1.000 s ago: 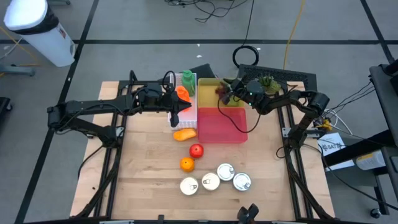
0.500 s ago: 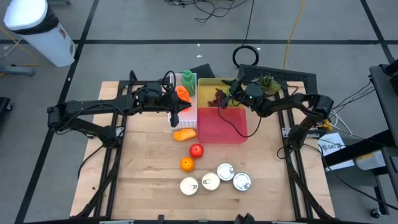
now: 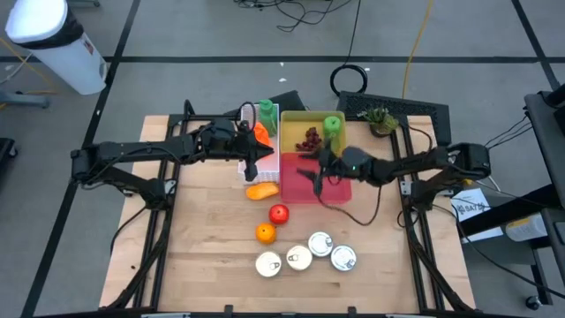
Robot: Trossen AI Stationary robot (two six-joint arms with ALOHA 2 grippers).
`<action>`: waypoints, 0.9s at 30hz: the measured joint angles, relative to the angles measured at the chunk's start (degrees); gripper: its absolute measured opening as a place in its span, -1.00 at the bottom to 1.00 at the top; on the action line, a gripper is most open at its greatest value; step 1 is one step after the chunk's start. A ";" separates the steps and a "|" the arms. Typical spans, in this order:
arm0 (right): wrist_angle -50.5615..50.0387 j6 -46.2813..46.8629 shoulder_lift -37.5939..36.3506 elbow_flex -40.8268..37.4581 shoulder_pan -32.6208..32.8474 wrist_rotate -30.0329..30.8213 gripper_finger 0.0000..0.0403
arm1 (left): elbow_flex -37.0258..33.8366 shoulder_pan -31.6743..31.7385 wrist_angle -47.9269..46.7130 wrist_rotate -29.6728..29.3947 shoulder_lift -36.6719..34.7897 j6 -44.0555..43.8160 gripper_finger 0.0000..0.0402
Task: Pick & Place Food Item
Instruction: Put the red apple into the yellow bin
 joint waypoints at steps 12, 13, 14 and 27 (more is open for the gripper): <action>-23.69 -1.33 8.78 15.75 12.46 -2.93 0.39 | -0.02 -0.21 6.17 0.04 4.41 0.23 -0.76; -25.71 -1.69 10.46 17.70 13.06 -2.91 0.44 | -0.02 -0.21 6.18 0.04 4.46 0.24 -0.76; -27.57 -2.15 12.03 19.30 13.57 -2.92 0.49 | -0.02 -0.21 6.14 0.04 4.48 0.25 -0.76; -39.76 -11.06 26.05 31.15 14.92 -2.82 0.66 | -0.02 -0.21 5.66 0.24 4.46 -3.82 -0.76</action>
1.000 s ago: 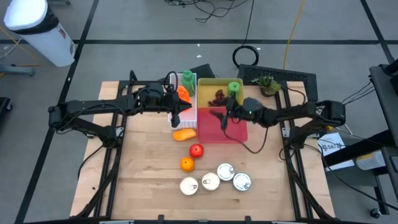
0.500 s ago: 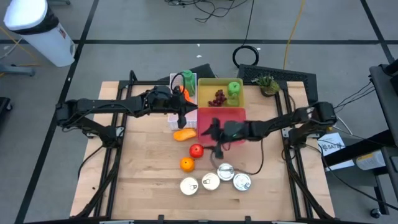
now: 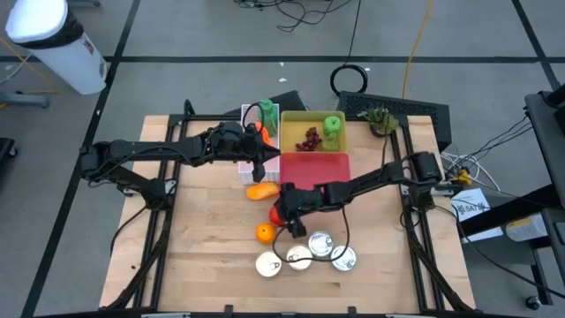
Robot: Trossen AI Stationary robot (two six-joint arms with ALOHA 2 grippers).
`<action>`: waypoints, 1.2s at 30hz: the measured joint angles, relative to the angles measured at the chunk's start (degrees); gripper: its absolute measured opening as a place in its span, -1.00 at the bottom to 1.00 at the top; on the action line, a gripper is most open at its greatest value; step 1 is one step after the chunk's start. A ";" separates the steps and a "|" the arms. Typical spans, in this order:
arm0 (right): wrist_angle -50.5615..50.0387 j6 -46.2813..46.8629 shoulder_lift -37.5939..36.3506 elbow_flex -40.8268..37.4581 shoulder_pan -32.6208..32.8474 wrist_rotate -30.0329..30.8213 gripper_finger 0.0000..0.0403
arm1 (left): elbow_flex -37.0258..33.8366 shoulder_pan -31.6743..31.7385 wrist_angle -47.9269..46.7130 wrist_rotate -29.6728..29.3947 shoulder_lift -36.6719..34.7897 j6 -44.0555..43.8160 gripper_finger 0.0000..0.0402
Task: Pick & Place Food Item
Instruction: Put the red apple into the yellow bin
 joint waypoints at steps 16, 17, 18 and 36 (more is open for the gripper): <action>-2.26 -2.62 0.79 0.20 -0.14 -0.11 0.31 | -0.02 0.00 -1.08 -0.04 0.00 -0.12 -0.76; -2.56 -2.81 0.39 0.19 -0.14 -0.08 0.31 | -0.02 0.00 -1.08 -0.04 0.00 -0.08 -0.76; -3.00 -2.92 -0.27 0.13 -0.14 -0.03 0.31 | -0.02 0.00 -1.08 -0.04 0.00 -0.07 -0.76; 23.87 1.61 -35.62 -26.35 -3.74 -5.20 0.32 | -0.07 -0.02 -1.61 -0.15 -0.02 -0.16 -0.76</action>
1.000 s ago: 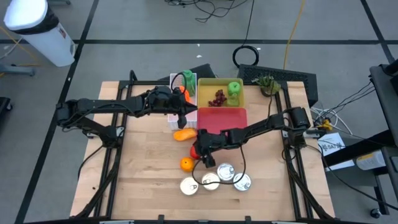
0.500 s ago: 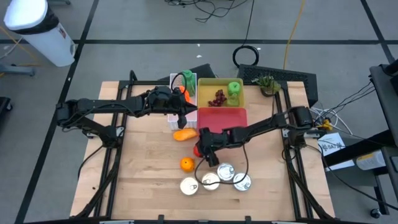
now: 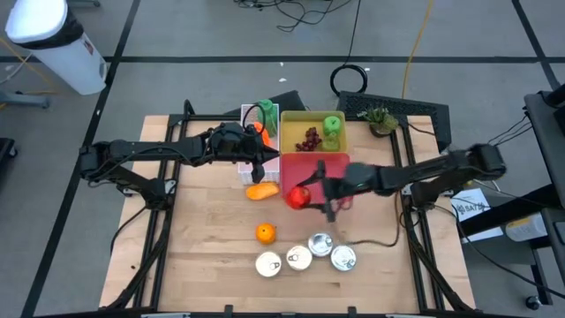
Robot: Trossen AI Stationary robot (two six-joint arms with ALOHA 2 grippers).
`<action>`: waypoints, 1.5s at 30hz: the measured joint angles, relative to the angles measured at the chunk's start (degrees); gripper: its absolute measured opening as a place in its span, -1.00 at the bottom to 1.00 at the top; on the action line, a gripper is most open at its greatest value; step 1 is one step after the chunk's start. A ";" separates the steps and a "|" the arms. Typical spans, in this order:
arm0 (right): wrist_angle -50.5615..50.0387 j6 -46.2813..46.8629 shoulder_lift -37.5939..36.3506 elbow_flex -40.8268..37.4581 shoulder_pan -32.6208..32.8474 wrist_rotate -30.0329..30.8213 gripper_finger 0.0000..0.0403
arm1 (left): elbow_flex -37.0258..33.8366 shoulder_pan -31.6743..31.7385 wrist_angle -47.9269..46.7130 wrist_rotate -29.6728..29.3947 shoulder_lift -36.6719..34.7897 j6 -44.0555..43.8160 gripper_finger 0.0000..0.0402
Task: Pick & Place Food Item
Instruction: Put the red apple into the yellow bin
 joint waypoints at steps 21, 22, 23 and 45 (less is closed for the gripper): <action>30.61 12.21 -11.78 -15.24 -4.64 -15.71 0.30 | 0.00 0.00 2.98 0.40 0.00 -1.79 -0.76; 30.58 12.21 -11.78 -15.24 -4.66 -15.65 0.30 | 0.00 -0.08 2.98 0.42 0.00 -1.79 -0.76; 30.44 12.19 -11.78 -15.24 -4.74 -15.46 0.30 | 0.00 -0.21 2.92 0.39 0.00 -1.79 -0.76; 22.79 8.14 -10.12 -15.29 -8.55 -1.19 0.31 | -0.02 -8.20 21.64 -7.45 11.21 6.35 0.59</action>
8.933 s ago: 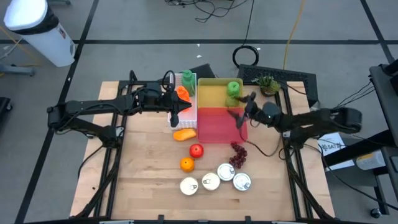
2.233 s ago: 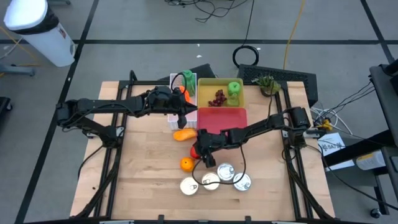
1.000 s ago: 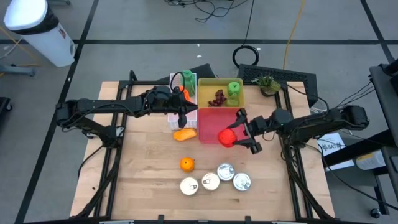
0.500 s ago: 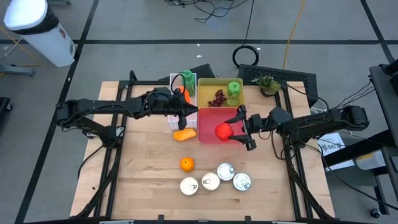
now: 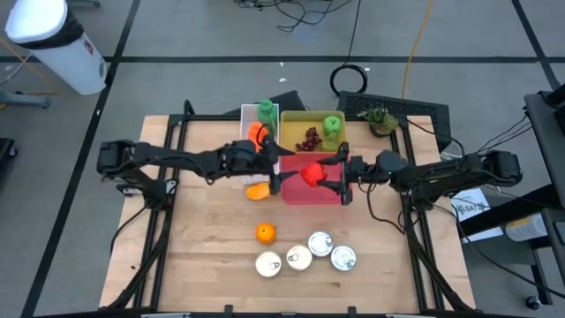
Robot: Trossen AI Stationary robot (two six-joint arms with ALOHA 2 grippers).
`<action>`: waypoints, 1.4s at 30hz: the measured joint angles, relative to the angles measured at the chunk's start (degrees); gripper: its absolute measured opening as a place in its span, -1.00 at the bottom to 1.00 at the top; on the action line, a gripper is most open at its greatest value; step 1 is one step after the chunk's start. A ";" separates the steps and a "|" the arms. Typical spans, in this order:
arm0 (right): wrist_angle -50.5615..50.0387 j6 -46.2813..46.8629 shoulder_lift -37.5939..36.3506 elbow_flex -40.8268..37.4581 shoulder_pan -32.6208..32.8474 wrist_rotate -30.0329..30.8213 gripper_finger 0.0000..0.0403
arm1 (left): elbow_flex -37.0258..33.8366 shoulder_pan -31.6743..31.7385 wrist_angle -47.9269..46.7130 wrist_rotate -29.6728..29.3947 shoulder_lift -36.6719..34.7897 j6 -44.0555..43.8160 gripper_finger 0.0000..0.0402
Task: Pick & Place Food Item
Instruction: Put the red apple into the yellow bin
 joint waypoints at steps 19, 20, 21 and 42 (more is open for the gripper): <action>7.97 1.42 2.02 0.00 0.44 0.50 0.30 | 0.00 -5.84 10.95 5.85 2.02 6.88 0.88; 10.01 1.50 2.92 0.00 0.65 0.65 0.30 | 0.00 -5.87 11.33 5.60 2.02 6.90 0.88; 12.09 1.50 4.10 0.00 0.95 0.80 0.30 | 0.02 -5.87 11.39 5.50 1.99 6.89 0.88; 29.83 -2.02 21.51 5.18 4.33 8.42 0.32 | 0.02 -5.98 10.84 1.61 2.10 4.20 0.77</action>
